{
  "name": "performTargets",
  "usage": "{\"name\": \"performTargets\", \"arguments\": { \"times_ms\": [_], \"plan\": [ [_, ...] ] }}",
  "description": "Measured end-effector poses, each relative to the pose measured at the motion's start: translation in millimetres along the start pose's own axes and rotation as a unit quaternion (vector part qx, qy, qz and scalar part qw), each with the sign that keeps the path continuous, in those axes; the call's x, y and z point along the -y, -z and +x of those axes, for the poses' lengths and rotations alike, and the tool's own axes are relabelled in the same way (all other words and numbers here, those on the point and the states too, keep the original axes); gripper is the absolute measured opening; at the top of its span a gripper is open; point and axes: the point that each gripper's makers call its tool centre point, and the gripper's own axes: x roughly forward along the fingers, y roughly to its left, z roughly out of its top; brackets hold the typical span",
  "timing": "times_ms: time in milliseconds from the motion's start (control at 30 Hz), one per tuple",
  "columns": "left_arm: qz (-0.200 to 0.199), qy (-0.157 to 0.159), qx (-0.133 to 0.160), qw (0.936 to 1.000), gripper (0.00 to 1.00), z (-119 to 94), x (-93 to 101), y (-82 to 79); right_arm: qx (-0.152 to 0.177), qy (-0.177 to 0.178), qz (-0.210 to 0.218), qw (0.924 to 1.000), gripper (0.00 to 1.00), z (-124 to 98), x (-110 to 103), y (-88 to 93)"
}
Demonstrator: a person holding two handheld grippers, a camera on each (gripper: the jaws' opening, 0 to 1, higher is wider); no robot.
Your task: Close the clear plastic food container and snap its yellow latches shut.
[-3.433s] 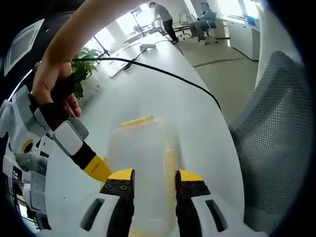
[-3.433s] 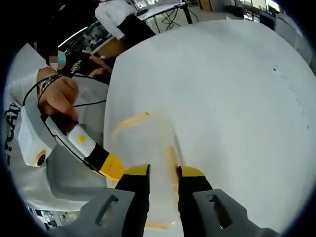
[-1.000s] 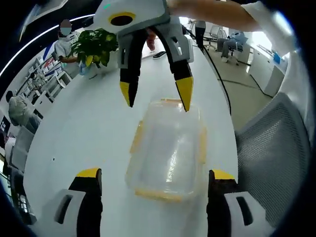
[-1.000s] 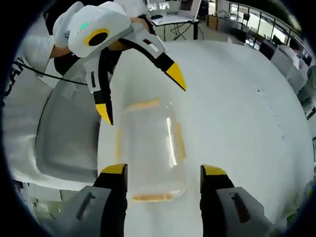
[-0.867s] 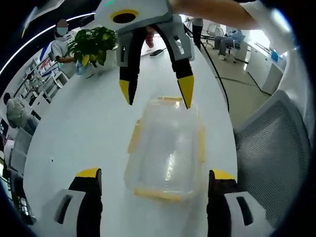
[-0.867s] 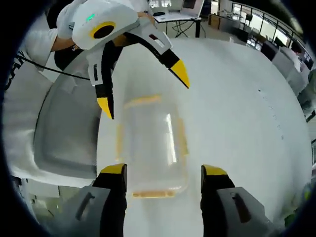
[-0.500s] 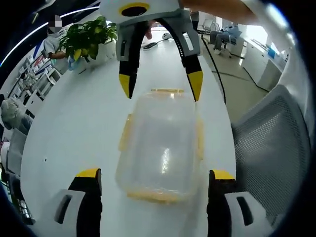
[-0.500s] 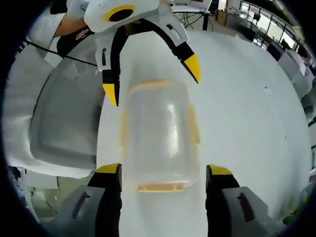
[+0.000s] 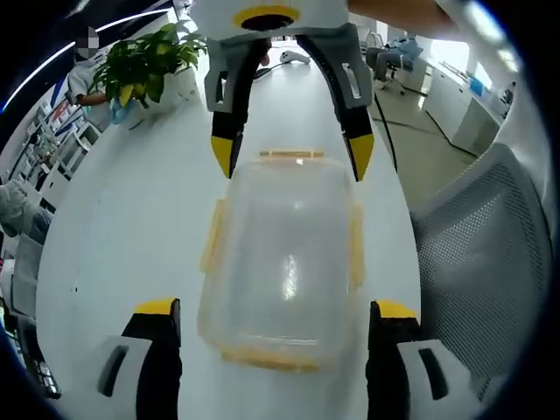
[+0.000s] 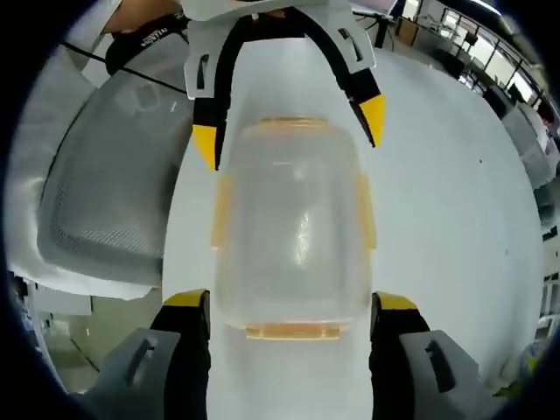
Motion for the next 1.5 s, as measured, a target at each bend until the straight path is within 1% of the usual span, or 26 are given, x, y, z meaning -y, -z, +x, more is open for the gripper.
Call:
{"name": "performTargets", "arguments": {
  "times_ms": [100,233,300,367,400,700,1000,1500],
  "plan": [
    [0.007,-0.003,-0.006,0.9999,0.85,2,-1.4,1.7,-0.001,0.001,0.001,1.0,0.71,2,1,1.2],
    [0.011,0.003,-0.006,0.9999,0.81,3,0.1,1.1,-0.001,0.003,-0.001,1.0,0.71,4,1,1.8],
    [0.012,0.005,-0.008,0.9999,0.79,4,0.2,1.6,-0.001,0.003,-0.001,1.0,0.71,4,2,2.0],
    [0.012,0.006,-0.009,0.9999,0.75,5,-0.1,1.9,0.0,0.003,0.0,1.0,0.72,5,2,2.0],
    [0.009,0.012,-0.01,0.9998,0.74,5,1.8,2.2,0.001,0.003,0.003,1.0,0.72,5,2,2.1],
    [0.009,0.012,-0.01,0.9998,0.73,6,1.5,2.0,0.001,0.001,0.004,1.0,0.72,6,1,2.0],
    [0.01,0.014,-0.008,0.9998,0.73,6,2.0,2.6,-0.006,-0.002,0.003,1.0,0.72,7,0,1.3],
    [0.011,0.011,-0.016,0.9998,0.73,-1,1.2,15.7,-0.001,-0.003,0.0,1.0,0.72,12,1,-12.1]
  ]
}}
